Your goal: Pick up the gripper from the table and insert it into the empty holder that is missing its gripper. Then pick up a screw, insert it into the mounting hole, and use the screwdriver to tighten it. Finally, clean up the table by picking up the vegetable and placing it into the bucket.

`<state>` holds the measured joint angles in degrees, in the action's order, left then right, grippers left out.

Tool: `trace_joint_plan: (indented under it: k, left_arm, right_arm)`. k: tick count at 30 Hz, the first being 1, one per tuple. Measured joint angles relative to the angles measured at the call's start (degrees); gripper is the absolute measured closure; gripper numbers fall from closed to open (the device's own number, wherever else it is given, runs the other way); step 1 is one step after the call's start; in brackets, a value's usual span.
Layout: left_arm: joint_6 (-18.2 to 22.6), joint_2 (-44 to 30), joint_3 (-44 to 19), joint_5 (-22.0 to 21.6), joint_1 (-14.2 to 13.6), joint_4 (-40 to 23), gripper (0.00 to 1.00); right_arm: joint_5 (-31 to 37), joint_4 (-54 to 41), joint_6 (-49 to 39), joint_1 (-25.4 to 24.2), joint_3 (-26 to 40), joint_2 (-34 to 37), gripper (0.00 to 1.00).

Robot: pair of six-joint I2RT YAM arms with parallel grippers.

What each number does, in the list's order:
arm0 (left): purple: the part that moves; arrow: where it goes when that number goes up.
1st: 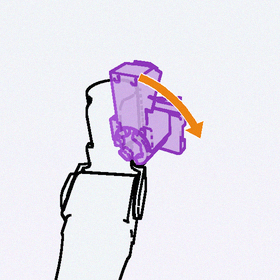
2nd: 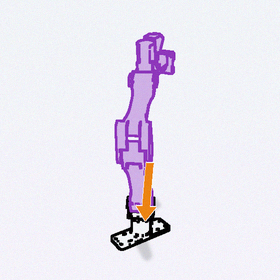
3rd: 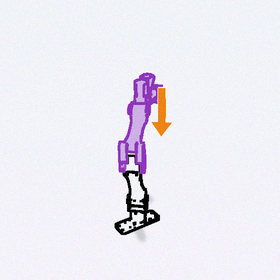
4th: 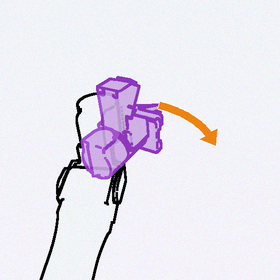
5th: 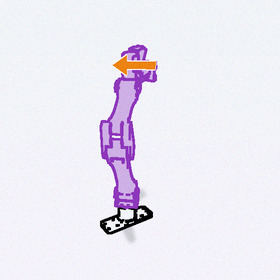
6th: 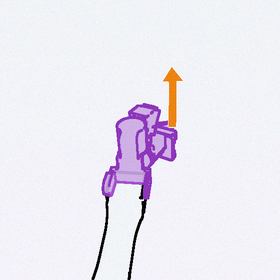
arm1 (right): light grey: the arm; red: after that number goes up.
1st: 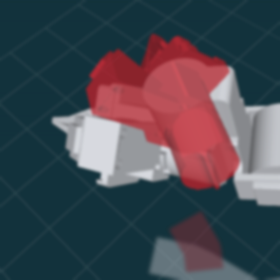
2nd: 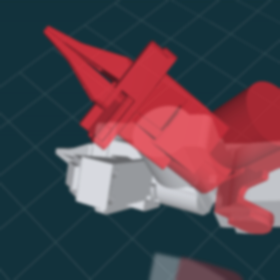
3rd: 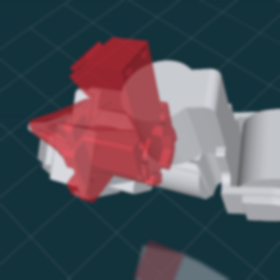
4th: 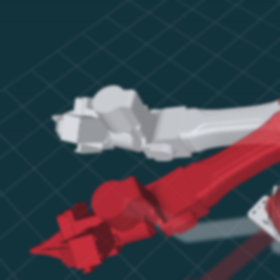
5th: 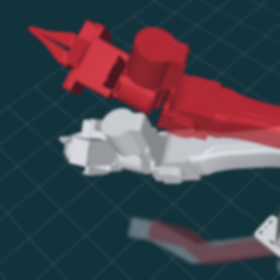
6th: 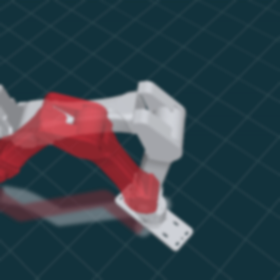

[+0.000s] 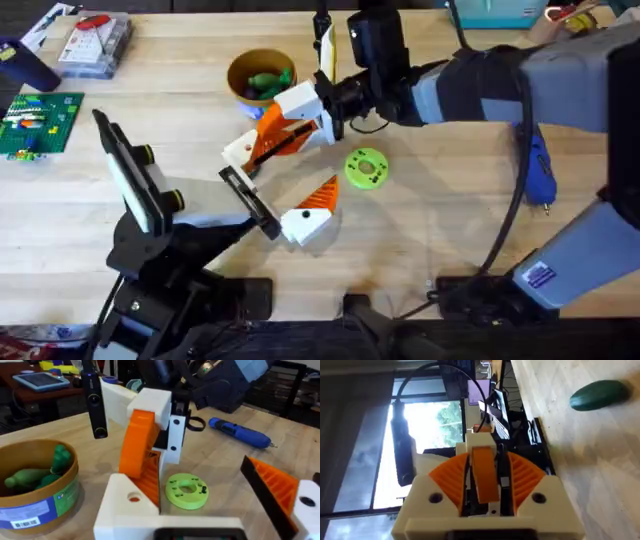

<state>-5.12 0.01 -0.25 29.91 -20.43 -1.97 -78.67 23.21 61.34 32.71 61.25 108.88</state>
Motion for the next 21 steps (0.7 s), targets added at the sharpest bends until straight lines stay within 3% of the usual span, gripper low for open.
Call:
trace_joint_plan:
  k: [4, 9, 14, 21]
  left_arm:
    - [0.19, 0.00, 0.00, 0.19, -0.01, -0.04, 0.010]
    - [0.17, 0.00, 0.00, 1.76, -0.39, -0.45, 0.010]
    - [0.17, 0.00, 0.00, 2.03, -0.37, -0.45, 0.010]
    - [0.17, 0.00, 0.00, 2.03, -0.38, -0.45, 0.010]
  right_arm:
    - [0.01, 0.00, 0.14, 0.01, 0.00, 0.00, 0.473]
    - [-0.05, 0.38, 0.09, 0.18, 0.00, 0.00, 0.217]
    - [-0.06, 0.40, 0.35, -0.91, 0.00, 0.00, 0.021]
    - [0.40, 0.37, 0.33, -5.73, 0.00, 0.00, 0.008]
